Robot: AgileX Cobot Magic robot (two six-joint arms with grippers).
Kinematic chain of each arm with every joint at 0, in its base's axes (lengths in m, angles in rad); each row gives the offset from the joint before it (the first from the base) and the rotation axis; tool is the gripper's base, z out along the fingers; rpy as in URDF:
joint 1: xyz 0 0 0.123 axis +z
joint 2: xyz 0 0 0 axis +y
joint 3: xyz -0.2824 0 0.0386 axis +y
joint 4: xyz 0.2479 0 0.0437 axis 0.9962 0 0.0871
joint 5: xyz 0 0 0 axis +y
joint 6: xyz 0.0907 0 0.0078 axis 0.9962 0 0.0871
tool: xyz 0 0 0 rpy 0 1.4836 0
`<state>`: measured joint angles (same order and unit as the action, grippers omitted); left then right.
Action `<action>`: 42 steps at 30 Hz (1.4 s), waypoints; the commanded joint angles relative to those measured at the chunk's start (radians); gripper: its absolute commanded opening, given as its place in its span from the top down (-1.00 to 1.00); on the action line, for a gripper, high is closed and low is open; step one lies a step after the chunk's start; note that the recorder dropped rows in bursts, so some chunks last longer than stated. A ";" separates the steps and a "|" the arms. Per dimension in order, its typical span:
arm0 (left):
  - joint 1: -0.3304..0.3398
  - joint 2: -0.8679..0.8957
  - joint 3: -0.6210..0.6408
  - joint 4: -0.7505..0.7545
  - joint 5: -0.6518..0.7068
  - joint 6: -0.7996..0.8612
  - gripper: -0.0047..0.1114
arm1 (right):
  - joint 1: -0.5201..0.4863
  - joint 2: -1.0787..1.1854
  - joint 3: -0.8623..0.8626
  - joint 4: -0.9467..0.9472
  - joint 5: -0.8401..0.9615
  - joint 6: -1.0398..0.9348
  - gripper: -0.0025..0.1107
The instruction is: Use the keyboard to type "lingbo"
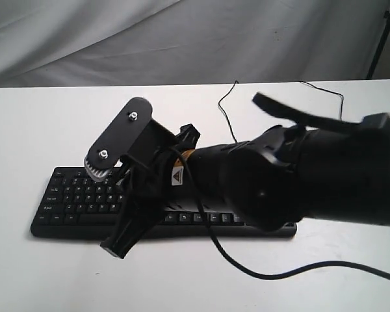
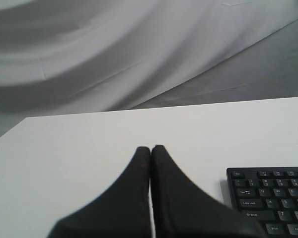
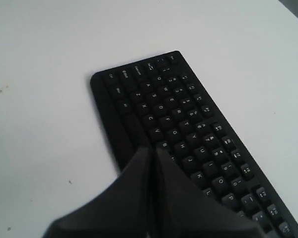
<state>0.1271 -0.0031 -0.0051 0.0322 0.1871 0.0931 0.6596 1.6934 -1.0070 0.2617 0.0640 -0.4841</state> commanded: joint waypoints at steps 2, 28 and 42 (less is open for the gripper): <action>-0.004 0.003 0.005 -0.001 -0.004 -0.003 0.91 | -0.035 0.099 -0.007 0.006 -0.107 -0.053 0.96; -0.004 0.003 0.005 -0.001 -0.004 -0.003 0.91 | -0.131 0.329 -0.112 -0.121 -0.140 -0.066 0.96; -0.004 0.003 0.005 -0.001 -0.004 -0.003 0.91 | -0.131 0.361 -0.112 -0.133 -0.184 -0.031 0.96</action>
<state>0.1271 -0.0031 -0.0051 0.0322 0.1871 0.0931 0.5335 2.0444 -1.1141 0.1450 -0.0942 -0.5224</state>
